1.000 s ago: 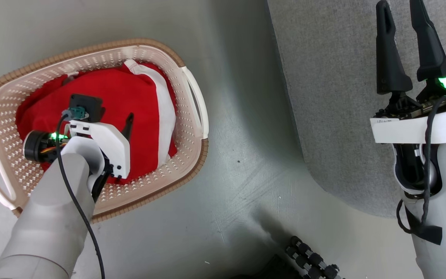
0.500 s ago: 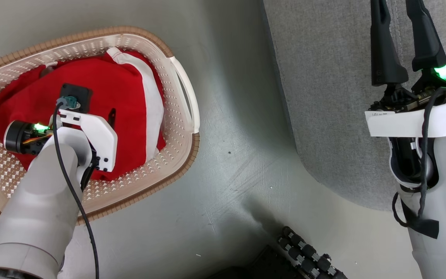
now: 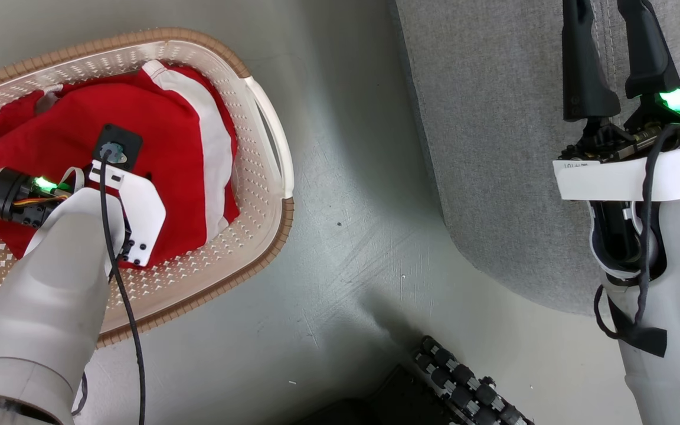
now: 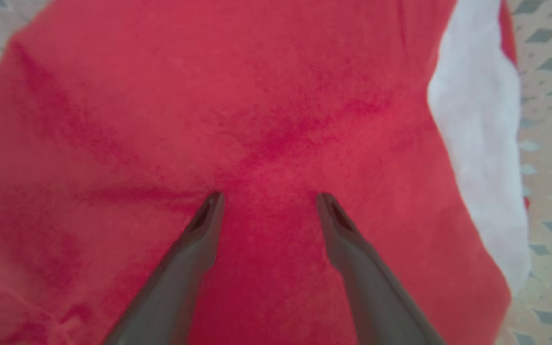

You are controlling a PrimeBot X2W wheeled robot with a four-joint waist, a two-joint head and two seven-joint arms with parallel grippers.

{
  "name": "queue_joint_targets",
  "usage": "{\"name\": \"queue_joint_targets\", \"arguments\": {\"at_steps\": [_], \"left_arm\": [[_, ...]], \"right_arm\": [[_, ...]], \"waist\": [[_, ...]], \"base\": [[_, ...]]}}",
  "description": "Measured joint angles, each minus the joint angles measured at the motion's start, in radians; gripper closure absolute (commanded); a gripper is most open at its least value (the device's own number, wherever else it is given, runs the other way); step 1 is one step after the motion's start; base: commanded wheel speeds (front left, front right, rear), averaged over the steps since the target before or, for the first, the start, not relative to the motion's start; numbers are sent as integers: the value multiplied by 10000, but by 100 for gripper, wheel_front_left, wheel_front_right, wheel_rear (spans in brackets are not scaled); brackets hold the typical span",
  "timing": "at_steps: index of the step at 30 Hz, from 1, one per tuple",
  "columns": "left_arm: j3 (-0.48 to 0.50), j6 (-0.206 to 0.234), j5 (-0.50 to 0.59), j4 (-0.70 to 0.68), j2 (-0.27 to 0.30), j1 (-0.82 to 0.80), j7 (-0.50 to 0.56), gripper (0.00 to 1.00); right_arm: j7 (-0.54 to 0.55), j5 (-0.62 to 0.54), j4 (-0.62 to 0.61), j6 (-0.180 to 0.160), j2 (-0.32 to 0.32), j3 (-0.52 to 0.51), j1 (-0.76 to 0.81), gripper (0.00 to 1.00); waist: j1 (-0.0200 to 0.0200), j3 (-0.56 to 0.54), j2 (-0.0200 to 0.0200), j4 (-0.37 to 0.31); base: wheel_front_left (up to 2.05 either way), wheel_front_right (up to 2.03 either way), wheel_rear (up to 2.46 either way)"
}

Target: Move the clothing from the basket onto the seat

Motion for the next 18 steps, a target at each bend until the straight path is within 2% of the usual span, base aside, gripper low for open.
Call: {"name": "queue_joint_targets", "arguments": {"at_steps": [7, 13, 16, 18], "left_arm": [[-477, 92, 454, 585, 63, -16, 706, 0], [-899, 479, 972, 589, 259, -95, 834, 0], [-949, 510, 1030, 633, 276, -158, 1066, 0], [-993, 500, 1030, 685, 230, -157, 1175, 49]], "right_arm": [[0, 8, 35, 0, 29, 29, -59, 0], [0, 6, 48, 0, 36, 23, -147, 0], [0, 6, 65, 0, 44, 27, -147, 0], [0, 6, 86, 0, 44, 27, -147, 0]], "waist": [[0, 63, -1, -56], [0, 39, -1, -56], [0, 30, 0, -53], [0, 24, -1, -50]], "base": [[0, 0, 0], [0, 0, 0], [0, 0, 0], [0, 0, 0]]}}
